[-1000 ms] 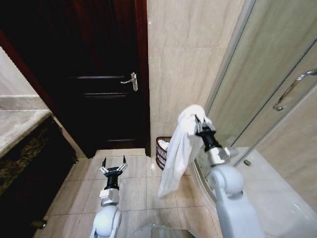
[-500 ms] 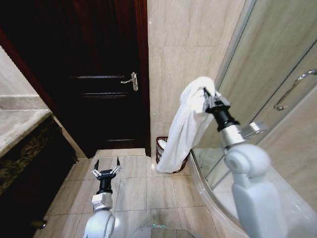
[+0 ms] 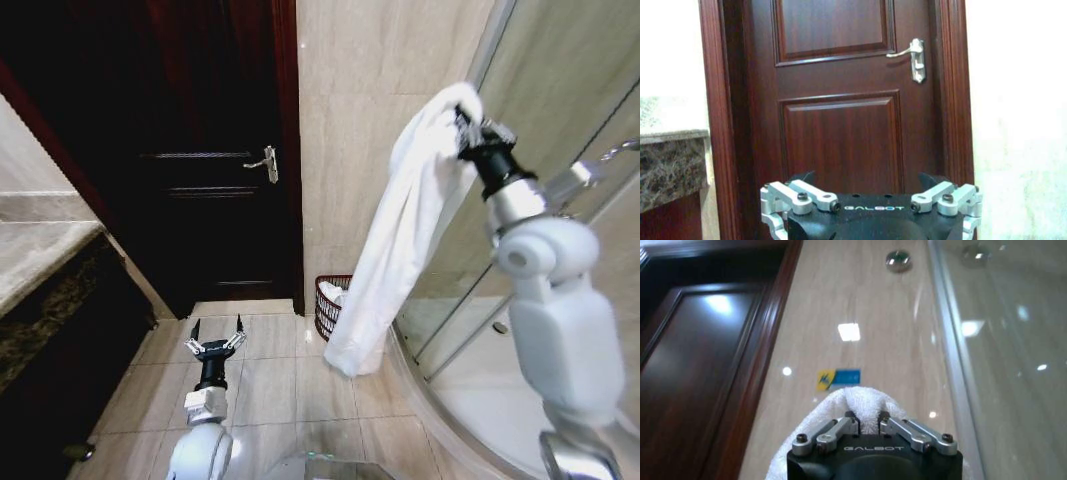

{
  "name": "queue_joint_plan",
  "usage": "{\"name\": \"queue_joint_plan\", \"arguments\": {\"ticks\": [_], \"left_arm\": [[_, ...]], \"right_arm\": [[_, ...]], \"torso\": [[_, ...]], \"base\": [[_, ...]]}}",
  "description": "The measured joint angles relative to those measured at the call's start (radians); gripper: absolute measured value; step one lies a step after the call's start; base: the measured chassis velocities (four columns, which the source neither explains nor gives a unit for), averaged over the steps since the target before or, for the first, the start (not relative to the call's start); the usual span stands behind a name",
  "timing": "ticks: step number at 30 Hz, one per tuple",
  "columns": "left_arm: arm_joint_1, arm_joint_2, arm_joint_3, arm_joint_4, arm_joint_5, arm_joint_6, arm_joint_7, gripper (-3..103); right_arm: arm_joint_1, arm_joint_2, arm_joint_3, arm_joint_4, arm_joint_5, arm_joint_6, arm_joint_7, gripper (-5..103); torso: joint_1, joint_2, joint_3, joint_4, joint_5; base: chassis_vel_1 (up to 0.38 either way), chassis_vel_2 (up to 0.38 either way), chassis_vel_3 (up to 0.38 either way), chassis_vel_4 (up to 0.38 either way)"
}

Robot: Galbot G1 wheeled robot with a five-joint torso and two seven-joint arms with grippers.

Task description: Discard the used towel into the hamper.

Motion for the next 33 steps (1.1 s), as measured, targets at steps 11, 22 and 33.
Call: {"name": "queue_joint_plan", "arguments": {"ticks": [11, 22, 33], "left_arm": [[-0.033, -0.013, 0.014, 0.017, 0.003, 0.024, 0.000, 100], [-0.044, -0.011, 0.014, 0.010, 0.001, 0.038, -0.011, 100], [-0.025, -0.019, -0.004, 0.017, -0.012, 0.002, -0.019, 100]], "right_arm": [[0.396, -0.021, -0.146, -0.252, 0.104, -0.022, 0.048, 12], [0.696, 0.115, -0.301, -0.625, 0.033, 0.020, 0.043, 12], [0.458, 0.199, -0.303, -0.661, -0.104, 0.058, 0.023, 12]], "torso": [[0.000, 0.000, 0.000, 0.0000, -0.0001], [0.000, -0.001, -0.001, 0.0003, -0.0012], [0.000, -0.001, -0.001, 0.0001, 0.0001]], "base": [[0.000, 0.000, 0.000, 0.000], [0.000, 0.000, 0.000, 0.000], [0.000, 0.000, 0.000, 0.000]]}}
